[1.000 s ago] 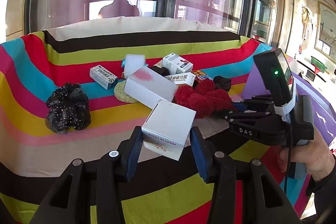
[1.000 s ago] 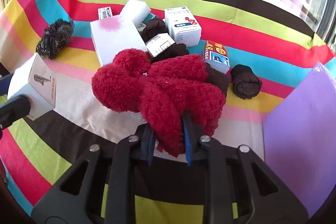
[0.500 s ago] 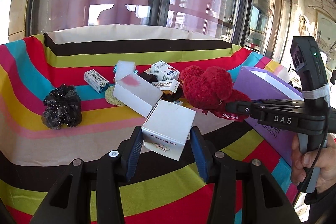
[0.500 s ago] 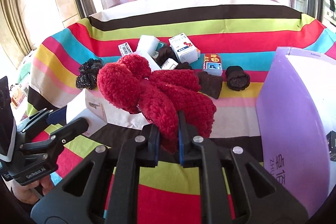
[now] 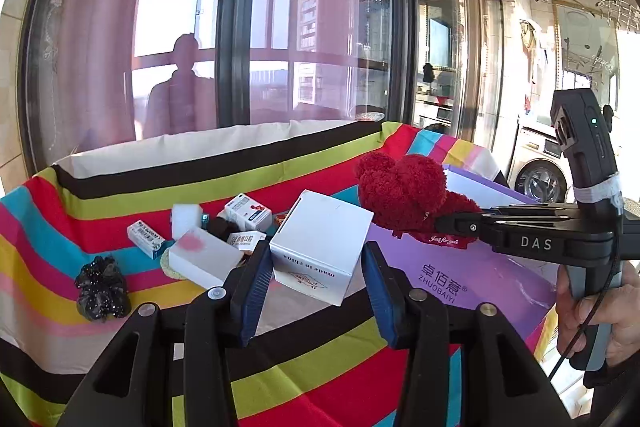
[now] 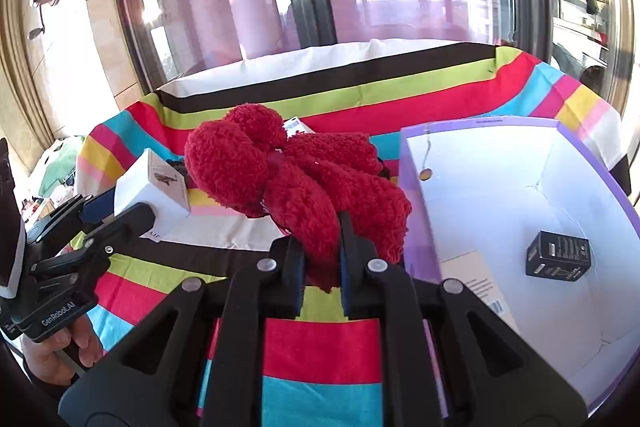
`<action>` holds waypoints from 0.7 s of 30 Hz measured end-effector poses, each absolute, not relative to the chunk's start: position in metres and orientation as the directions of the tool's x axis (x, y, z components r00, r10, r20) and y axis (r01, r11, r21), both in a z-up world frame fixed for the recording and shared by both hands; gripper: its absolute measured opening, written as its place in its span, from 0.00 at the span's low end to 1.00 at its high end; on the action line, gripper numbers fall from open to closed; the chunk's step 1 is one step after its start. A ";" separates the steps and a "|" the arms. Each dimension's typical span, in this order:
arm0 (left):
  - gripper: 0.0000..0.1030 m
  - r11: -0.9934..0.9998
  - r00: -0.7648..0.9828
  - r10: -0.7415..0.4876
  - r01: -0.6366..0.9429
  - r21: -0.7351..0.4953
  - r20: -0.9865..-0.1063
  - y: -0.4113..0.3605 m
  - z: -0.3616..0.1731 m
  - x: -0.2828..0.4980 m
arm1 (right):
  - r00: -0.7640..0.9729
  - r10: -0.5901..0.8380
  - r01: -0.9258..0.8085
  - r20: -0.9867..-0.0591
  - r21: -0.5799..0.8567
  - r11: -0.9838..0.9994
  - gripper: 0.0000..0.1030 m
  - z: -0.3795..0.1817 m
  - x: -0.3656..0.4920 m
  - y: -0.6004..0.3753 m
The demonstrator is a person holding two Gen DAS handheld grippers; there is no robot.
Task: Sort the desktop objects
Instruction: 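Lower the red gloves and white box into the purple-rimmed box and release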
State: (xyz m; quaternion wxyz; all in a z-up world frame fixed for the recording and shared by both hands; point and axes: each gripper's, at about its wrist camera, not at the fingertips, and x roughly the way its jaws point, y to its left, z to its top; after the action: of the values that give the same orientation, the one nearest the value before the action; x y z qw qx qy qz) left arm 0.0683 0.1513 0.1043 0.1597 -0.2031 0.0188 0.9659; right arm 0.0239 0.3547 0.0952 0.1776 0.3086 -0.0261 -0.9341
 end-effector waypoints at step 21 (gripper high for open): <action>0.45 -0.793 -0.713 0.494 -0.604 0.078 -0.497 0.326 0.100 0.057 | -0.815 -0.115 0.019 -0.568 0.172 -0.985 0.15 0.093 0.007 0.477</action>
State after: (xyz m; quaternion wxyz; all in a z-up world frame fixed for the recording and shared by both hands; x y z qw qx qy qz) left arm 0.0568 0.3263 0.1003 0.2991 -0.2321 0.1182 0.9180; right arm 0.0069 0.4775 0.0933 0.0352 0.3019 -0.0796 -0.9494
